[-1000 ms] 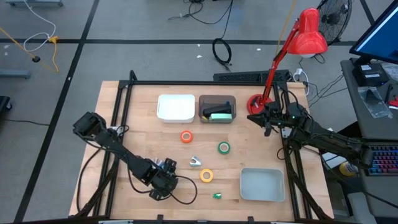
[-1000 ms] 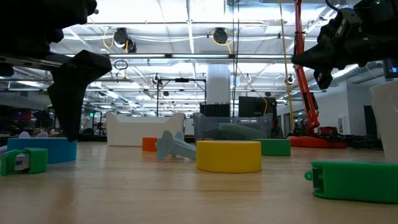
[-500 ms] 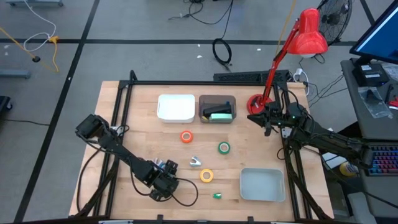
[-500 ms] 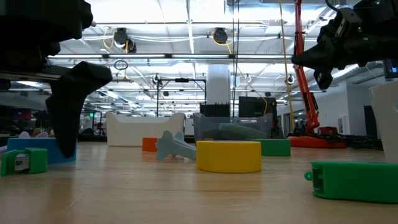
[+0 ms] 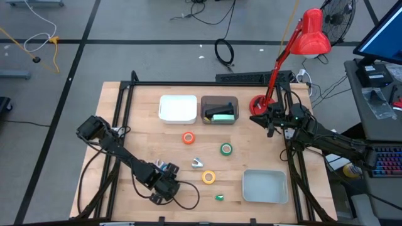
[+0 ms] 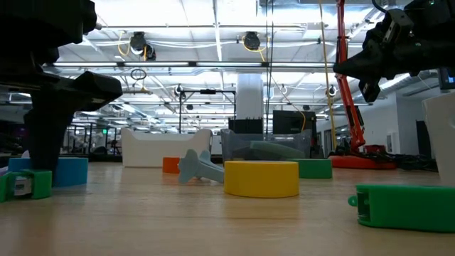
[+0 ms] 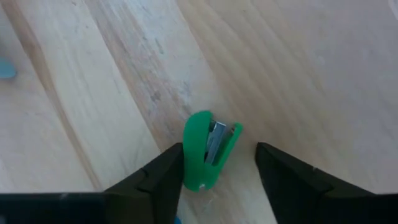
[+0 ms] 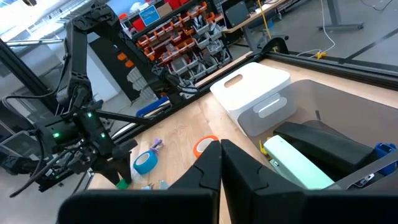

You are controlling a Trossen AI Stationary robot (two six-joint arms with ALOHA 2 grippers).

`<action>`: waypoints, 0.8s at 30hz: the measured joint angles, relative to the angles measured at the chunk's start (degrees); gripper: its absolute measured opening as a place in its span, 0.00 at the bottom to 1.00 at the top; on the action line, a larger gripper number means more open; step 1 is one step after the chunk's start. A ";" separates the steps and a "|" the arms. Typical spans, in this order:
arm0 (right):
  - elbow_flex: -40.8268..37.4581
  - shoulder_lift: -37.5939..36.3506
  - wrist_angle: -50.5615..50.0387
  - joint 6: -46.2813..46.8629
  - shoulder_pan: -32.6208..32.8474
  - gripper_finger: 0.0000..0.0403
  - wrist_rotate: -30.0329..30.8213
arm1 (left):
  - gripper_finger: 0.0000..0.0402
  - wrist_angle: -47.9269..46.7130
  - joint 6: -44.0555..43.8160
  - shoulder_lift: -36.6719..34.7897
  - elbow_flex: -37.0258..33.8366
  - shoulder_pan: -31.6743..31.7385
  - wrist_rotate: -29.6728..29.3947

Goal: Pick and place Stapler, Stapler remover, tape
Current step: Put the green stapler into the black bin

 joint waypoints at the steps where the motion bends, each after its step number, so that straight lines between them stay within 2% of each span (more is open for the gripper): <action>1: 0.00 0.00 0.00 0.29 -0.01 0.01 0.00 | 0.47 -0.04 0.00 0.00 0.00 0.02 0.12; 24: 0.00 0.00 -0.02 0.79 0.00 0.01 -0.02 | 0.17 -1.16 0.12 0.00 -0.11 0.15 1.06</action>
